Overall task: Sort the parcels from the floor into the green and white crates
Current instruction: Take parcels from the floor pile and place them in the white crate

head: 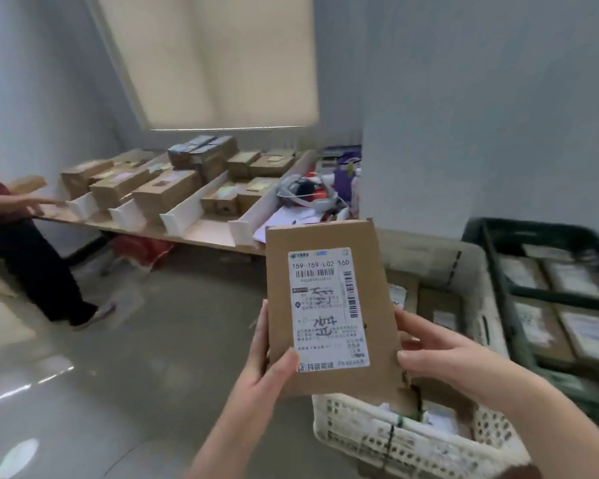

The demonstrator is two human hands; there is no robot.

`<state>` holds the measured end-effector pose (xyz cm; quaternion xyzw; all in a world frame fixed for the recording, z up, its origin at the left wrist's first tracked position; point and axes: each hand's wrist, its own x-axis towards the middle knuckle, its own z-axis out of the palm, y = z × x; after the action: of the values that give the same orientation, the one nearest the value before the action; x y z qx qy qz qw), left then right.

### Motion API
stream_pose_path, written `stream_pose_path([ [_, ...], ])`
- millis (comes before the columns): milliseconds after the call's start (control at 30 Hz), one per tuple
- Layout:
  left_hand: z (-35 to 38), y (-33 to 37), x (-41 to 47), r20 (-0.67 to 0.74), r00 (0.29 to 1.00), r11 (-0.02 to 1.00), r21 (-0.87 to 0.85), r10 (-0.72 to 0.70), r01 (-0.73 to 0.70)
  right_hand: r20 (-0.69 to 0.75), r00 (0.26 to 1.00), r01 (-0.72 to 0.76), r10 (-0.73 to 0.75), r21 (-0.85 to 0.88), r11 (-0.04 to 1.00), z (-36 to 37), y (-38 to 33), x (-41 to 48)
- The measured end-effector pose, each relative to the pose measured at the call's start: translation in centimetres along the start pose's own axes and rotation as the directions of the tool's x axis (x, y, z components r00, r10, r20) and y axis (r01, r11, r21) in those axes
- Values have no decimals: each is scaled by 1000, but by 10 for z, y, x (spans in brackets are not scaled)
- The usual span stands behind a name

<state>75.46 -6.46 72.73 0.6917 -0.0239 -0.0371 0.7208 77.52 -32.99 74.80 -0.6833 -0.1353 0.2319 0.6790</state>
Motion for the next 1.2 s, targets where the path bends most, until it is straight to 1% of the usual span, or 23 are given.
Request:
stream_pose_path([
  [167,47,-8,45,221,975,1000,-4,-27,28,-226,974,-9,28,85,996,-42,16,-31],
  [233,58,-18,59,276,959,998,-2,-66,70,-280,959,-10,41,111,994,-50,26,-38],
  [300,66,-29,70,318,944,996,13,-93,93,-304,950,-25,63,127,992,-56,37,-40],
  [467,81,-60,109,336,927,986,77,-168,151,-354,919,-110,171,187,976,-83,63,-24],
  [567,93,-86,141,333,896,954,159,-293,253,-352,900,-179,256,237,955,-112,86,-6],
  [667,104,-124,171,295,849,896,221,-439,386,-370,854,-295,367,238,926,-143,120,19],
  [733,108,-150,184,281,808,854,233,-518,466,-313,838,-392,447,226,892,-161,146,36],
  [800,107,-175,191,274,768,815,226,-579,534,-216,820,-493,531,204,845,-173,172,52],
  [867,104,-195,194,246,733,773,206,-634,600,-121,797,-558,591,226,799,-184,199,71],
  [933,100,-212,193,165,712,731,195,-682,654,-27,770,-613,638,247,751,-189,222,94],
  [1000,95,-228,191,40,696,691,171,-717,702,80,736,-670,672,227,707,-184,243,118],
  [1100,93,-237,186,-125,660,647,127,-741,751,155,682,-728,714,231,645,-169,268,140],
  [1133,92,-241,186,-171,651,634,147,-739,759,180,655,-753,734,229,616,-166,277,147],
  [1200,94,-247,189,-253,646,599,242,-720,763,233,609,-793,758,213,571,-159,293,156],
])
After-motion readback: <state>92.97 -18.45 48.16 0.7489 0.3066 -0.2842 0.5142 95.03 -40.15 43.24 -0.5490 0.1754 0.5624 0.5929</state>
